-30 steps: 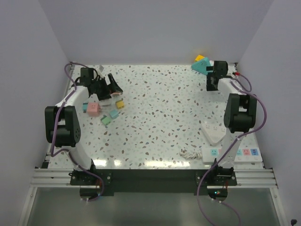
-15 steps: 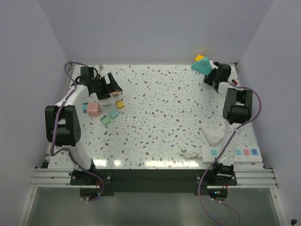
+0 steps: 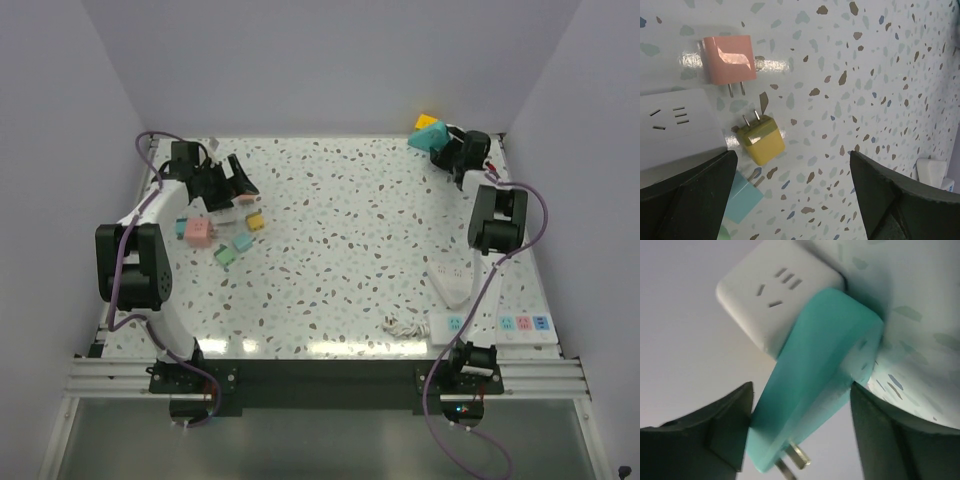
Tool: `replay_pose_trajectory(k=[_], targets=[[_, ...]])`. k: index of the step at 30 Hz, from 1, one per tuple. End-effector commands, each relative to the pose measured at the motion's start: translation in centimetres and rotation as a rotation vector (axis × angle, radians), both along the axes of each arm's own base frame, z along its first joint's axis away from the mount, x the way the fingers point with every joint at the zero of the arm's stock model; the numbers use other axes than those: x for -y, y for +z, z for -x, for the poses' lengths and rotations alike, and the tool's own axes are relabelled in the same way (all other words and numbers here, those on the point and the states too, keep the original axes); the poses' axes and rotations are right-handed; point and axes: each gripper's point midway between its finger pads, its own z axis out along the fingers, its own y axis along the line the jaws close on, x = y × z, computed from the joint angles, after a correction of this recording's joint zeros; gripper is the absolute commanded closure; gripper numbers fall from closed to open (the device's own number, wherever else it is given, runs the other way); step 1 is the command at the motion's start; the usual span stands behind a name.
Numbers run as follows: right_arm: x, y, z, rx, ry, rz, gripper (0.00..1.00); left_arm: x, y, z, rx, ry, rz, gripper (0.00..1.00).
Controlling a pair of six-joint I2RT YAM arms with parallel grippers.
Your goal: Pull the plug off the socket
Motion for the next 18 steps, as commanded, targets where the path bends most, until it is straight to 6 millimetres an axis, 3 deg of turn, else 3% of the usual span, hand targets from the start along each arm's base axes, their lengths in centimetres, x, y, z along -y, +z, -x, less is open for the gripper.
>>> replay_pose_trajectory(k=[1, 2, 3, 4, 8, 9, 11, 12, 14, 16, 17, 18], targets=[[-1.7, 0.3, -0.7, 0.024, 0.026, -0.091, 0.35, 0.1, 0.5, 0.0, 0.013, 0.003, -0.007, 0.0], [-1.8, 0.1, -0.4, 0.021, 0.032, -0.088, 0.42, 0.1, 0.5, 0.0, 0.015, 0.002, -0.007, 0.0], [-1.9, 1.4, -0.1, 0.036, 0.043, -0.086, 0.5, 0.1, 0.6, 0.1, 0.018, 0.003, -0.007, 0.0], [-2.4, 0.2, 1.0, 0.012, 0.063, -0.092, 0.64, 0.1, 0.6, 0.1, 0.017, 0.004, -0.004, 0.0], [-4.1, 0.8, 4.6, -0.021, 0.153, -0.059, 0.88, 0.3, 0.5, 0.5, 0.021, 0.001, 0.01, 0.0], [-5.0, 1.1, 6.3, -0.041, 0.209, -0.043, 0.95, 0.4, 0.6, 0.6, 0.022, -0.002, 0.015, 0.0], [-6.0, 1.0, 8.3, -0.071, 0.268, -0.018, 1.0, 0.6, 0.8, 0.6, 0.029, -0.007, 0.022, 0.0], [-6.4, -0.4, 10.2, -0.129, 0.295, -0.011, 1.0, 0.9, 1.0, 0.8, 0.037, -0.017, 0.031, 0.0], [-7.9, 0.8, 12.5, -0.133, 0.426, 0.073, 1.0, 1.2, 1.2, 0.9, 0.049, -0.03, 0.038, 0.0], [-9.0, -0.9, 15.7, -0.213, 0.555, 0.158, 1.0, 1.8, 1.4, 1.3, 0.06, -0.067, 0.061, 0.0], [-9.7, -0.1, 17.1, -0.215, 0.621, 0.17, 1.0, 2.1, 1.8, 1.1, 0.083, -0.086, 0.075, 0.0], [-9.9, -1.4, 19.3, -0.288, 0.655, 0.18, 1.0, 2.6, 2.1, 1.5, 0.088, -0.111, 0.095, 0.0]])
